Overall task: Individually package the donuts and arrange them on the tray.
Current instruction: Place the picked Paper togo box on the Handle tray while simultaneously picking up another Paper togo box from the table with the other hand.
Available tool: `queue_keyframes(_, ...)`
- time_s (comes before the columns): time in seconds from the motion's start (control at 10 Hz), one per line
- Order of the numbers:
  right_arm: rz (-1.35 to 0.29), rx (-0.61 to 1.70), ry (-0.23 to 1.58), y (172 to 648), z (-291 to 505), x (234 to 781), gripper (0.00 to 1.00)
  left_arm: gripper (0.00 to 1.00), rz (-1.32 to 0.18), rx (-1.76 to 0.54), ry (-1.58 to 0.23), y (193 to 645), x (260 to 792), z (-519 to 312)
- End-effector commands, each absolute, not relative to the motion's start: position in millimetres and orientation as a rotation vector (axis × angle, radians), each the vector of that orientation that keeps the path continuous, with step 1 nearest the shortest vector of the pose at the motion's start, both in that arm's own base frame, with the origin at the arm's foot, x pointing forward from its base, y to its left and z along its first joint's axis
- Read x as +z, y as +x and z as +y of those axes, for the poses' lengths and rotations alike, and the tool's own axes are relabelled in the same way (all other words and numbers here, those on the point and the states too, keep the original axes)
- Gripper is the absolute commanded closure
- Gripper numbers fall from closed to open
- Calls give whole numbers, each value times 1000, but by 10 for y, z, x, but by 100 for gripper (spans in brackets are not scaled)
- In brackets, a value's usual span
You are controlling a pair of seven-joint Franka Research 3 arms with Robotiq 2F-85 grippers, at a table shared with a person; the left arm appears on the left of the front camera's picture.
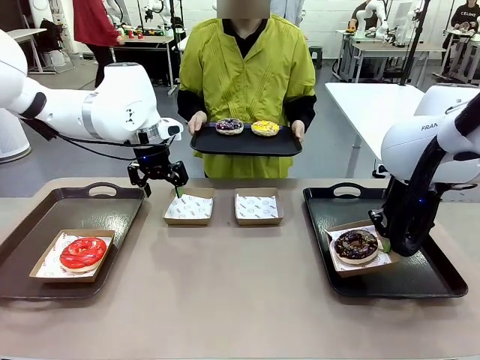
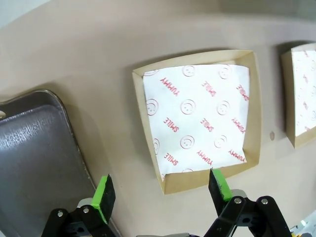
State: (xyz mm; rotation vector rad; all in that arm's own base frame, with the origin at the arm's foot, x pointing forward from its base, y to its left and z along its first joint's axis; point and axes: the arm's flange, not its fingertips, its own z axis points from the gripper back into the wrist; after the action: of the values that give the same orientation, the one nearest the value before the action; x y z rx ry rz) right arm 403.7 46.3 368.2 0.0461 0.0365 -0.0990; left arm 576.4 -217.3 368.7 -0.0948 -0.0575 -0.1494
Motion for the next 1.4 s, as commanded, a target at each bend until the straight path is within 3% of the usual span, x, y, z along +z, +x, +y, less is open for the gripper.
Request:
queue_keyframes(0.0, 11, -131, 83, 3987, 480, 3616, 98, 1, -46, -84, -24, 5861, 3651, -2247)
queue_keyframes(0.9, 61, -140, 91, 4034, 455, 3492, 98, 1, 0, -32, -28, 6051, 3337, -2190)
queue_keyframes(1.0, 69, -134, 95, 4035, 450, 3488, 47, 59, -4, -43, -41, 6061, 3318, -2191)
queue_keyframes(1.1, 70, -134, 100, 4036, 446, 3495, 40, 61, -3, -48, -46, 6065, 3323, -2187)
queue_keyframes(1.2, 71, -138, 104, 4038, 441, 3504, 0, 100, -4, -50, -46, 6069, 3331, -2184)
queue_keyframes(1.3, 70, -140, 106, 4043, 442, 3509, 0, 100, -5, -51, -48, 6072, 3336, -2184)
